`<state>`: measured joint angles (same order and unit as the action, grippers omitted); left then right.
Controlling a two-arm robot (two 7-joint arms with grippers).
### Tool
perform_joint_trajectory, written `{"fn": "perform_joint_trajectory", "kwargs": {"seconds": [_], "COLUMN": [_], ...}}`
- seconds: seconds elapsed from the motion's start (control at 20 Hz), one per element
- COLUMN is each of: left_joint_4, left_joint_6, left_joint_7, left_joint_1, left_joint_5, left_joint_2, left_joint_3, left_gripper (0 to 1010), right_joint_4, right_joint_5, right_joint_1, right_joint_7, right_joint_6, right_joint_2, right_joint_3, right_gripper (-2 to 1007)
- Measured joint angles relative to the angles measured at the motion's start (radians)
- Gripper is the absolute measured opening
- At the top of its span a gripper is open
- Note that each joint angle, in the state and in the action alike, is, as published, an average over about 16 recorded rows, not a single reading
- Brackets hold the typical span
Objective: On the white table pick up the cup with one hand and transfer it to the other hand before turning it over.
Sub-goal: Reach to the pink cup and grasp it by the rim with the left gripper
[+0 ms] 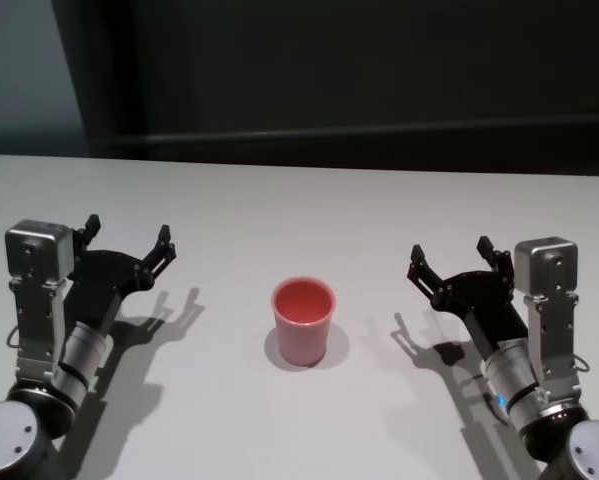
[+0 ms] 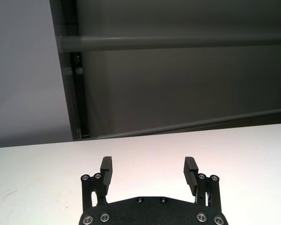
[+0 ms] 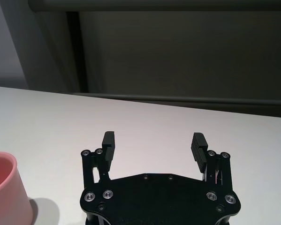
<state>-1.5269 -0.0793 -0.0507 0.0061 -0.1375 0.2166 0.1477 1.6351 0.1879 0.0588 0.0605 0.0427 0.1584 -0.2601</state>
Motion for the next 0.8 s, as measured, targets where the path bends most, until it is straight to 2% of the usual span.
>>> {"fn": "perform_joint_trajectory", "kwargs": {"seconds": [0.8], "left_joint_4": [0.0], "left_joint_6": [0.0], "left_joint_7": [0.0], "left_joint_1": [0.0], "left_joint_5": [0.0], "left_joint_2": [0.0], "left_joint_3": [0.0], "left_gripper": [1003], "right_joint_4": [0.0], "right_joint_5": [0.0], "right_joint_1": [0.0], "right_joint_7": [0.0], "right_joint_6": [0.0], "right_joint_2": [0.0], "right_joint_3": [0.0], "right_gripper": [1002]}}
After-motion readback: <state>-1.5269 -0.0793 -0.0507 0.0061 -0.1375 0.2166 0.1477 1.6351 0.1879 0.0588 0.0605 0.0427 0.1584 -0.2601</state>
